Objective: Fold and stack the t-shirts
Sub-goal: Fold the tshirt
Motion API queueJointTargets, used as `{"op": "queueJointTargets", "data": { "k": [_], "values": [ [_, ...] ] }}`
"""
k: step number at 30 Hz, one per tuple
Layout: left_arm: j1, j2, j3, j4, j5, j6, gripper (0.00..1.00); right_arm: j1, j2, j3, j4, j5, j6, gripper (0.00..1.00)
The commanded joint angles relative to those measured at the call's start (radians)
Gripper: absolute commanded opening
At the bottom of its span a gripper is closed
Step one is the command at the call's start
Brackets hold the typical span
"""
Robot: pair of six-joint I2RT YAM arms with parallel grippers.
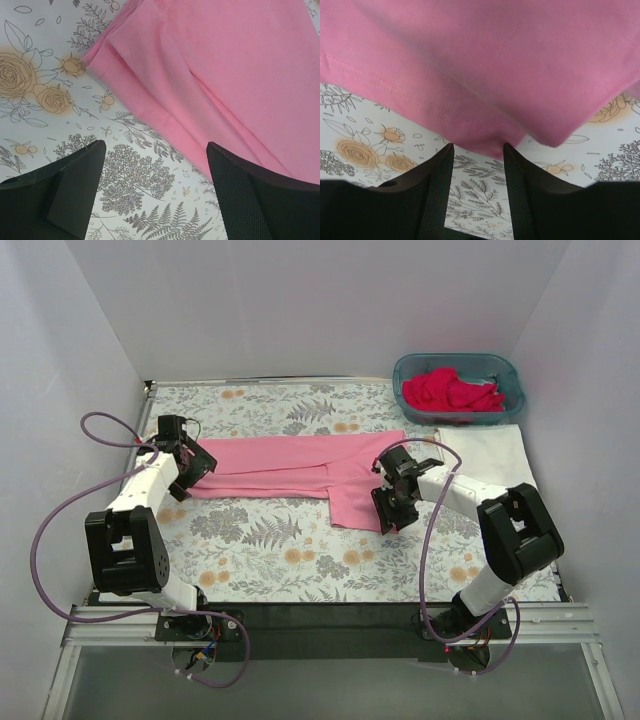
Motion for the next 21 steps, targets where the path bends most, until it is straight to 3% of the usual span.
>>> {"op": "queueJointTargets", "data": {
  "k": [1, 4, 7, 10, 21],
  "values": [
    [-0.020, -0.040, -0.009, -0.005, -0.031, 0.011, 0.76, 0.029, 0.026, -0.019, 0.059, 0.021, 0.037, 0.43],
    [-0.031, -0.037, -0.014, -0.002, -0.029, 0.005, 0.76, 0.035, 0.045, -0.027, 0.064, 0.047, 0.044, 0.40],
    [-0.037, -0.034, -0.020, 0.001, -0.026, 0.002, 0.76, 0.039, 0.053, -0.022, 0.063, 0.103, 0.046, 0.29],
    [-0.039, -0.032, -0.022, 0.000, -0.023, 0.000, 0.75, 0.039, 0.047, -0.003, 0.055, 0.125, 0.041, 0.03],
    [-0.040, -0.028, -0.023, 0.004, -0.031, 0.003, 0.74, 0.039, 0.065, 0.431, -0.011, 0.280, -0.074, 0.01]
  ]
}}
